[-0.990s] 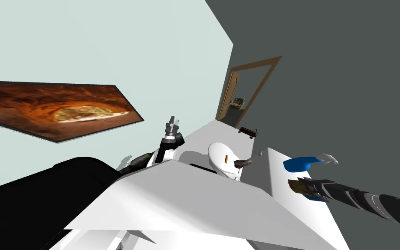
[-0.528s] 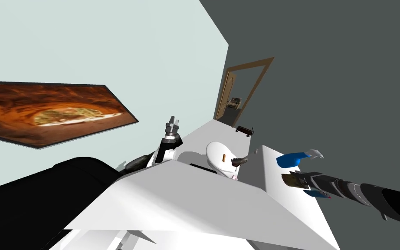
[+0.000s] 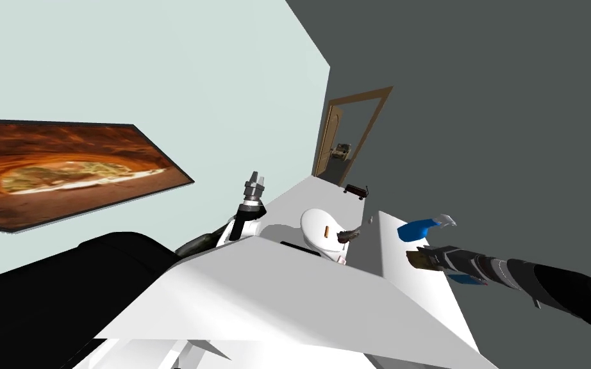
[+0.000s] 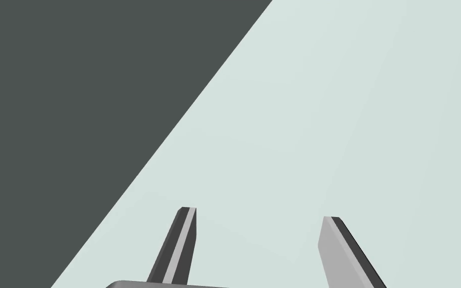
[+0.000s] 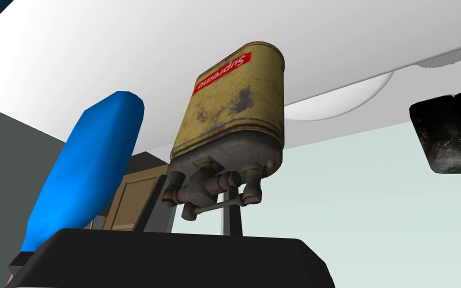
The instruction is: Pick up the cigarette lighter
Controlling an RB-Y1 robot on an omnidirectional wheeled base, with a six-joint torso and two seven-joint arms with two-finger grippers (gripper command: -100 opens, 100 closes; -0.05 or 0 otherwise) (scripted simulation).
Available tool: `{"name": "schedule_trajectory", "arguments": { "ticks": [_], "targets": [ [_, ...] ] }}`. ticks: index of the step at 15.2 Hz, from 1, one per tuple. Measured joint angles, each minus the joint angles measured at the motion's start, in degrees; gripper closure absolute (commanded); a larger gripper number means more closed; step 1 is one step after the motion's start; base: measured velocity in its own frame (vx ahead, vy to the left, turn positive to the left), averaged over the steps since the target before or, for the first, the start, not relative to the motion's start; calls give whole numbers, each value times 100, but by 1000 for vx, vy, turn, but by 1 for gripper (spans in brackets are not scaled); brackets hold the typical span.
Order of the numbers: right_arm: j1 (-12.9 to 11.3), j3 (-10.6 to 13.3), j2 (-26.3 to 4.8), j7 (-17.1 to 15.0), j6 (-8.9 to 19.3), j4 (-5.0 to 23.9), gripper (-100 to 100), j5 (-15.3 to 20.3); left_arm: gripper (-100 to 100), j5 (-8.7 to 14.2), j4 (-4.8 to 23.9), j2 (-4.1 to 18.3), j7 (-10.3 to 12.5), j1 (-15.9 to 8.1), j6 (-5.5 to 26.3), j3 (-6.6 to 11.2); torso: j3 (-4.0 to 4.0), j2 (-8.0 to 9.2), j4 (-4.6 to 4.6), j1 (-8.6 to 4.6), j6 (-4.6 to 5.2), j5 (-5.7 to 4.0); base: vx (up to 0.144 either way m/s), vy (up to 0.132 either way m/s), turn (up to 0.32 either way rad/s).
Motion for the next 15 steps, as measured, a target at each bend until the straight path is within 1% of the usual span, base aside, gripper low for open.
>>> {"name": "schedule_trajectory", "arguments": {
  "ticks": [1, 5, 7, 8, 9, 10, 11, 12, 14, 15],
  "targets": [
    [79, -27, -43, 29, 76, -131, 100, -71, 0, 0, 0, 0, 0, 0, 0, 0, 0, 1, 0, 8, -4, 0, 4, -52, -127],
    [328, 59, -489, 93, 575, -781, 100, -535, 0, 0, 0, 0, 0, 1, 0, 0, 1, 0, 1, 1, 5, 5, 28, -64, -123],
    [262, 175, -574, 46, 731, -997, 100, -547, 0, 0, 0, 0, 0, 0, 0, 0, -1, -2, 0, 1, -2, 1, 23, -39, -20],
    [307, 173, -611, 67, 781, -1108, 100, -614, 0, 0, 0, 0, 0, 0, 0, 0, -1, -1, 0, 10, -5, 2, 24, -48, -119],
    [432, 168, -749, 149, 874, -1240, 100, -808, 0, 0, 0, 0, 0, 0, 0, 0, 1, 1, 1, 7, 6, 7, 27, -62, -156],
    [465, 196, -816, 149, 992, -1367, 100, -837, 0, 0, 0, 0, 0, 0, 0, 0, 2, 3, 1, 2, 6, 4, 18, -48, -68],
    [420, 186, -784, -33, 1060, -1472, 100, -608, 0, 0, 0, 0, 0, 0, 0, 0, 3, 3, 3, 4, -1, 3, 12, -27, 6],
    [468, 197, -893, -25, 1117, -1593, 100, -755, 0, 0, 0, 0, 0, -1, 0, 0, 3, 4, 2, 14, -6, 7, 7, -12, 27],
    [560, 267, -1100, 197, 1256, -1803, 100, -1139, 0, 0, 0, 0, 0, 0, 0, 0, 4, 5, 3, 17, 5, 11, 24, -47, -138],
    [668, 211, -1148, 165, 1362, -1920, 100, -1131, 0, 0, 0, 0, 0, 0, 0, 0, 5, 7, 3, 9, 7, 7, 21, -42, -80]
  ]
}}
